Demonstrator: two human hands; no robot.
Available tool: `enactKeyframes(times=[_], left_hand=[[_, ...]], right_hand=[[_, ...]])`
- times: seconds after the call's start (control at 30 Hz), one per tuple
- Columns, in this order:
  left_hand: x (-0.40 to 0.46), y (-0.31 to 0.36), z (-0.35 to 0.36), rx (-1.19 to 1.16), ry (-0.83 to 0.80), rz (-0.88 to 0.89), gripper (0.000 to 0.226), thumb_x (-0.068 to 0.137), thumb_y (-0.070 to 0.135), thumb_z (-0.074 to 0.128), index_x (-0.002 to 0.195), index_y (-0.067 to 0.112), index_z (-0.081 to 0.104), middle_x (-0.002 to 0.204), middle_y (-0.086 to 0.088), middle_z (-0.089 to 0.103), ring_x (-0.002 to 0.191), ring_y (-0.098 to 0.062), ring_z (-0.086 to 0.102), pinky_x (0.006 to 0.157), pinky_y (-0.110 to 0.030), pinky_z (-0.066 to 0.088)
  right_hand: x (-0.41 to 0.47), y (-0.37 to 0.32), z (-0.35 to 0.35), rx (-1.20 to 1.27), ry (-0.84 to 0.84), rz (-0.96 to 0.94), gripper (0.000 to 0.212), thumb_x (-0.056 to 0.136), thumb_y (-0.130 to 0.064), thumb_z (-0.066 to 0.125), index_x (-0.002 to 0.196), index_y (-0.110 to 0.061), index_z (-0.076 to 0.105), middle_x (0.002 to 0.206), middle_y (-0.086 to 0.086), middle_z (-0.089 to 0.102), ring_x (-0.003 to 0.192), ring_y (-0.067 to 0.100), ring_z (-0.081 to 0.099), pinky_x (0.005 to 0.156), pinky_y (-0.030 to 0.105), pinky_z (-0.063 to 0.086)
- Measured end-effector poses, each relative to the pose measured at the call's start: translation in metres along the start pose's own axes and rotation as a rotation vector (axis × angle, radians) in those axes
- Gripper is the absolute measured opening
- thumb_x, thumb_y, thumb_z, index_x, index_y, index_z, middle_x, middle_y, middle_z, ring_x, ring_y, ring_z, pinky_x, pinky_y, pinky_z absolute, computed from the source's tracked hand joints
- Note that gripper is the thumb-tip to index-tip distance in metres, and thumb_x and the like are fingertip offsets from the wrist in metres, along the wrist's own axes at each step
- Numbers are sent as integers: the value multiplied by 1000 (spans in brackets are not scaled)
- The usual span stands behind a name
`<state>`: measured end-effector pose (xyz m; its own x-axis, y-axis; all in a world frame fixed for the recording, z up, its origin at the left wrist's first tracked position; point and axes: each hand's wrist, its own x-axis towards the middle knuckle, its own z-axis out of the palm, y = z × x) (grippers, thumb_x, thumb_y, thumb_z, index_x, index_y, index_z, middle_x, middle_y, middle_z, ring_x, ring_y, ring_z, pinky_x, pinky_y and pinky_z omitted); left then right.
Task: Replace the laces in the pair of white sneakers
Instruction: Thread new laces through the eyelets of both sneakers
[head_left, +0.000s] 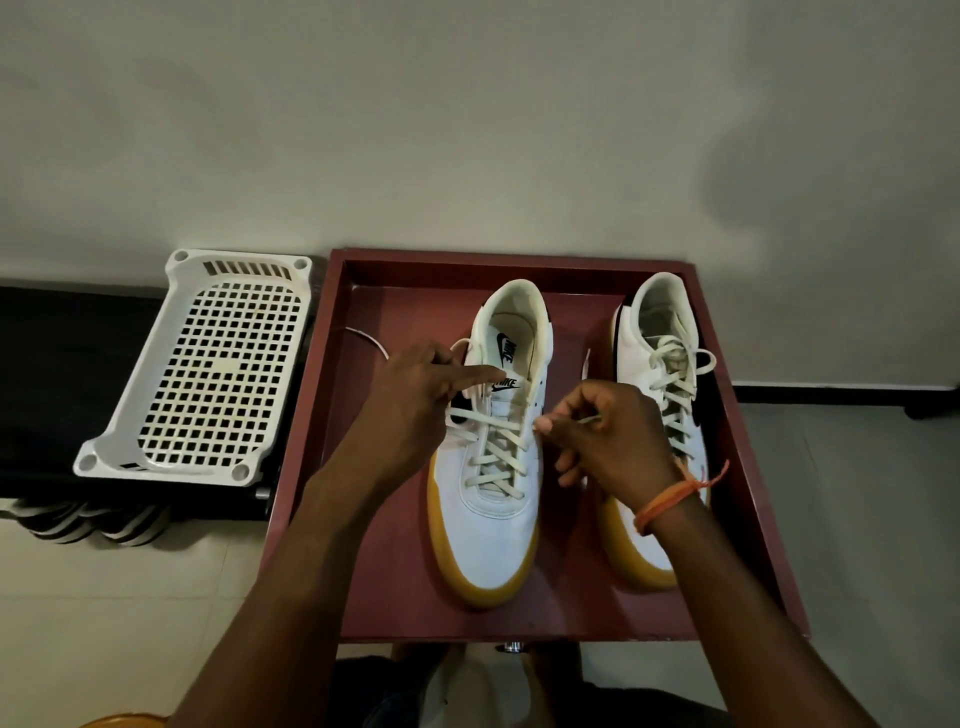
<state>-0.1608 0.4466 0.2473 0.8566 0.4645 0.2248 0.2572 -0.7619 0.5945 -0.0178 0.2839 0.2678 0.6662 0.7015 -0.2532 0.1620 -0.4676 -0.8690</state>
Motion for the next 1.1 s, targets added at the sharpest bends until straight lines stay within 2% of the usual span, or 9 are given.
enactKeyframes(times=[0.17,0.3,0.43,0.6,0.7,0.8,0.93,1.03,1.1], left_hand=[[1,-2,-1,14,19,-5,60,82,-18,56,117,28,72,82,-1,52,73,-16,48,64,-27,38],[1,1,0,-22,11,-15,60,81,-19,56,116,26,73,85,-4,59,77,-21,56,65,-34,48],[0,9,-2,-64,15,3,38,89,6,55,117,26,73,90,-6,67,81,-23,62,70,-41,54],[0,15,-5,-55,15,-43,22,92,25,61,110,24,73,87,1,68,75,-16,61,68,-41,52],[-1,19,-4,-75,29,-85,18,91,19,67,108,20,74,87,1,70,74,-14,62,70,-38,53],[-2,21,2,-135,56,-149,19,87,17,73,106,21,75,89,3,71,75,-10,63,71,-35,55],[-4,25,7,-274,125,-291,19,83,15,77,96,28,75,89,14,72,76,-4,65,71,-23,54],[-3,32,5,-425,201,-417,20,80,3,77,80,23,74,74,13,71,66,-2,66,65,-18,53],[-1,36,3,-534,213,-473,19,80,1,76,77,19,73,71,8,72,61,-3,66,65,-22,54]], right_hand=[[10,7,-32,-50,236,-22,10,87,-5,70,82,-3,62,62,13,65,41,17,62,38,23,48],[2,-3,-18,73,77,9,21,83,-12,77,98,-8,62,76,16,67,49,29,67,40,33,53],[-3,-1,10,61,-56,42,15,85,-10,75,83,-2,62,60,13,65,44,28,64,38,34,52],[5,5,-12,-87,56,9,15,89,-8,69,76,-5,60,53,9,61,36,17,58,34,22,42],[10,9,-31,-88,148,12,13,89,-9,69,81,-4,61,56,11,63,39,19,62,37,27,47],[7,6,-18,-20,100,15,9,91,-7,66,89,-2,60,67,14,65,45,26,64,39,33,52],[6,5,-2,66,67,-36,16,87,-9,72,99,-12,60,89,14,64,49,27,65,42,36,54],[6,2,-6,89,122,-27,11,90,-6,67,100,-6,62,83,15,64,47,21,64,42,36,55],[5,-1,-10,153,127,11,11,91,-5,65,101,-2,62,78,14,63,48,19,63,44,36,55]])
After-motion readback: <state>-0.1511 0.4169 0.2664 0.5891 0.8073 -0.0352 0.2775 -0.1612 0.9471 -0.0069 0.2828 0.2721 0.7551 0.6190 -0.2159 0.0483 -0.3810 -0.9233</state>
